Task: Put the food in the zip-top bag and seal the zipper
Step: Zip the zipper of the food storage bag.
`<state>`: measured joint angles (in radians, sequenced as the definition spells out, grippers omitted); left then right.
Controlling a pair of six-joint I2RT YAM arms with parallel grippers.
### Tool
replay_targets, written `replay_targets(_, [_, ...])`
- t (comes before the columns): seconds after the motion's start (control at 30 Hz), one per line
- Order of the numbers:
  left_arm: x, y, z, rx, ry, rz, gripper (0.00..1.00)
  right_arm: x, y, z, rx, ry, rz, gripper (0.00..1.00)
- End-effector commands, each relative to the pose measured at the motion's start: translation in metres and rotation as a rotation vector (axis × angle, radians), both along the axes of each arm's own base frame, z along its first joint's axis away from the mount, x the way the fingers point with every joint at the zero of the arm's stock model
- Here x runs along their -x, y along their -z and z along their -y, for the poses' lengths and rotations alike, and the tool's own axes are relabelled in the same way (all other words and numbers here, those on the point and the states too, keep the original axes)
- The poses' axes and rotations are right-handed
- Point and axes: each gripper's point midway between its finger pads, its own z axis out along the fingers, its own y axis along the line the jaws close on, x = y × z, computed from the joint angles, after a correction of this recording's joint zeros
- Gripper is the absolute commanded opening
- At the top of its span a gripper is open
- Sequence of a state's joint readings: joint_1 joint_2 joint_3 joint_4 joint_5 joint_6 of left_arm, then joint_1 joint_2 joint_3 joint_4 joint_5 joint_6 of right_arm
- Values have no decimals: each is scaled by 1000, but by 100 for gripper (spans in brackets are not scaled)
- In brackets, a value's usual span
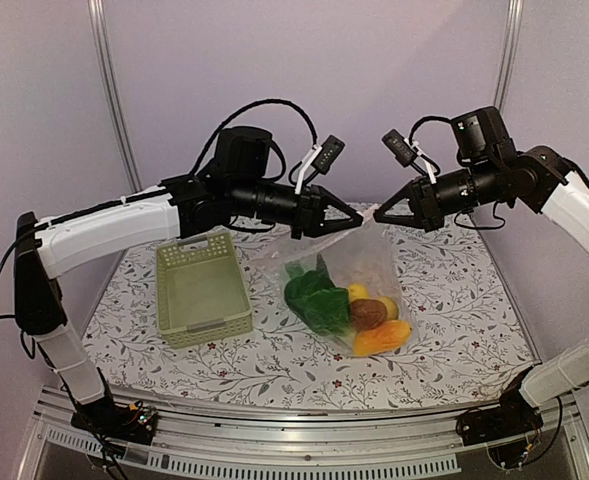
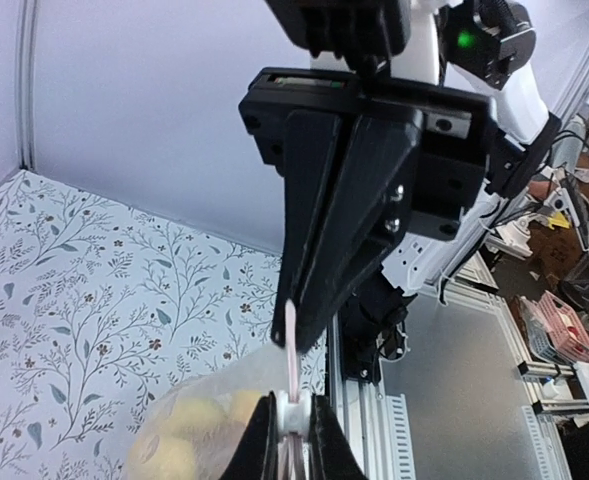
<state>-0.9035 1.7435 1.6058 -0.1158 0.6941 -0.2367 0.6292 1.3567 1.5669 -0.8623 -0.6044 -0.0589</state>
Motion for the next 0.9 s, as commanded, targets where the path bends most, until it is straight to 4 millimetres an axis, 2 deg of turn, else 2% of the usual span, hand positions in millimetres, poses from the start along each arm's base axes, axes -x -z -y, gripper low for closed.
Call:
replay_targets(0.0, [-12, 17, -32, -73, -74, -34, 8, -35, -23, 50, -27, 238, 86, 0])
replay_targets(0.13, [-9, 28, -42, -105, -84, -47, 8, -52, -21, 80, -37, 370, 82, 0])
replay_targets(0.4, [0, 51, -70, -175, -114, -57, 9, -82, -24, 120, 11, 566, 125, 0])
replay_targets(0.67, [3, 68, -100, -213, -166, -61, 9, -91, -13, 121, 18, 580, 79, 0])
replay_targets(0.87, [-3, 69, -112, -204, -198, -58, 9, -95, -14, 119, 3, 582, 65, 0])
